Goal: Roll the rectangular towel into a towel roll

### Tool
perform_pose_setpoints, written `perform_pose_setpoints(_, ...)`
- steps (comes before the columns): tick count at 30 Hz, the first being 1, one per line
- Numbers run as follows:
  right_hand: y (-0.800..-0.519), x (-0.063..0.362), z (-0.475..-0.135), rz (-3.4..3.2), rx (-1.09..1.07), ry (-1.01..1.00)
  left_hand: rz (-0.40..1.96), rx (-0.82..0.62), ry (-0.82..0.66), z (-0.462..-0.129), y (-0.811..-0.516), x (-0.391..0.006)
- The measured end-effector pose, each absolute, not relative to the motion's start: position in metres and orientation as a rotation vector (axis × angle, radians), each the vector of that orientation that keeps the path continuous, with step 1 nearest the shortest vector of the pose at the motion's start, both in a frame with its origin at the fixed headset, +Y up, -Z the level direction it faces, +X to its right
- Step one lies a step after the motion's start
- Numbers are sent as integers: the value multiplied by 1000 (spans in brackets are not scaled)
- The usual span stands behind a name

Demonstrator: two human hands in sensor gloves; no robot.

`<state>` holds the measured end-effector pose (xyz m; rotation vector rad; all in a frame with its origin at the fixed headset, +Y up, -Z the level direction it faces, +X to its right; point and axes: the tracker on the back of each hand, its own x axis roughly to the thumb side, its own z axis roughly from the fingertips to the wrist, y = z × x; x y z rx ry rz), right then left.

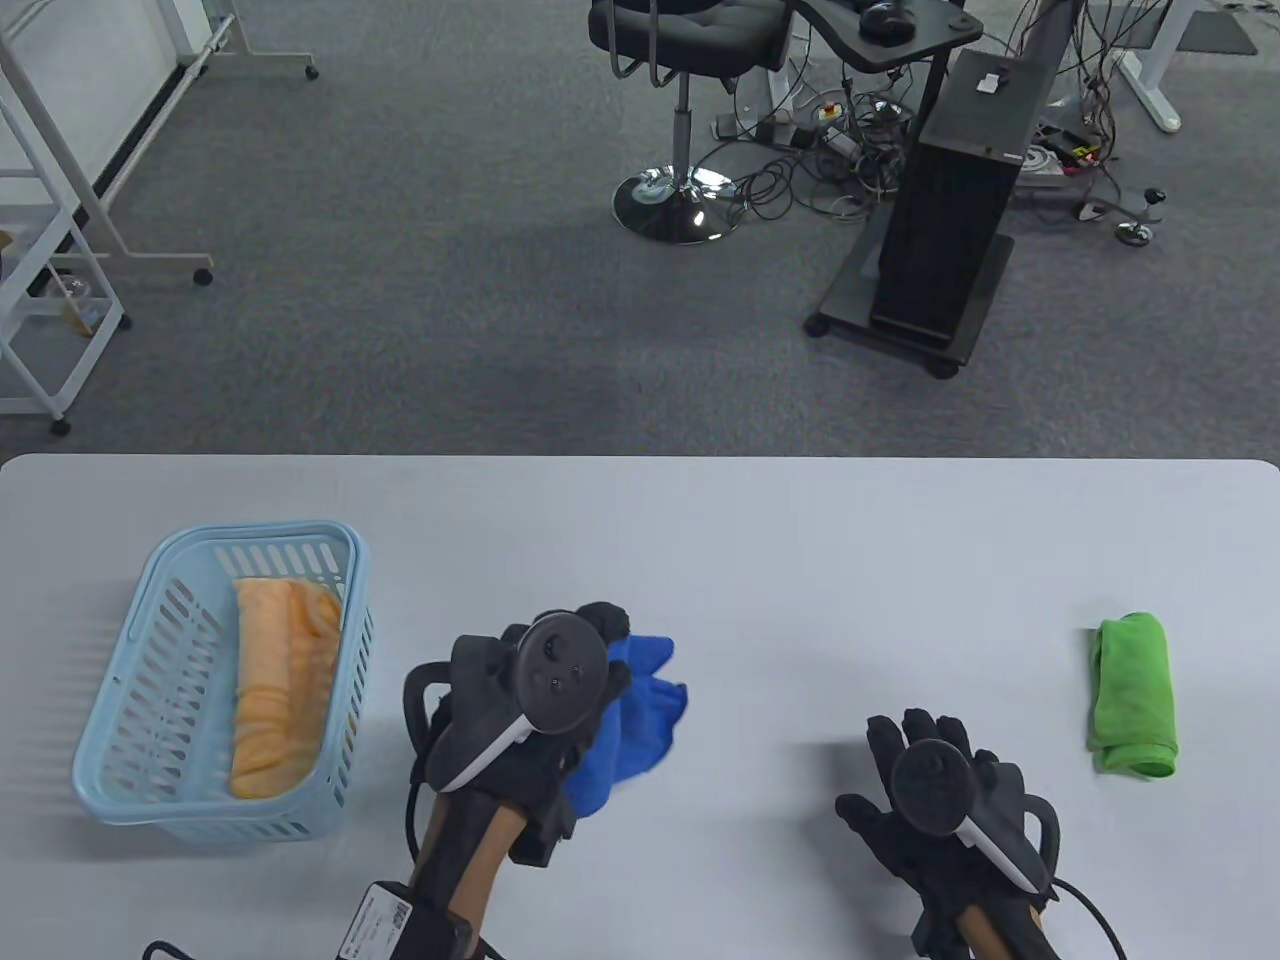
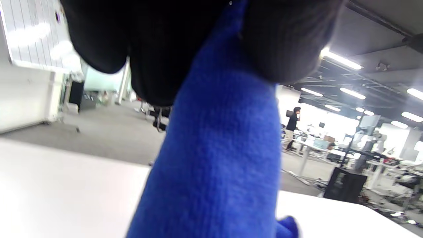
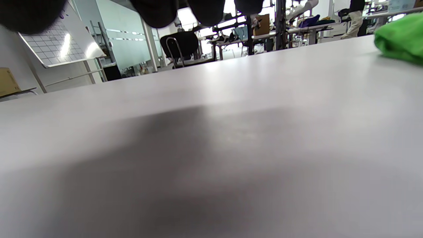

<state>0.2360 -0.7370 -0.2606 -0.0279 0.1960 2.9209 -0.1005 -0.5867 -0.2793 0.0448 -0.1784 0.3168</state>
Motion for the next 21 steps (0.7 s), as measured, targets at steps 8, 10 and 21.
perform_pose_setpoints(8,-740,235,-261,2921,-22,223,526,-98,-101,-279,-684,-108)
perform_pose_setpoints(10,-742,234,-262,2926,-22,238,623,-86,-63,-277,-701,-115)
perform_pose_setpoints(21,-746,229,-263,2933,3,282,1338,-220,-11,-270,-747,-132)
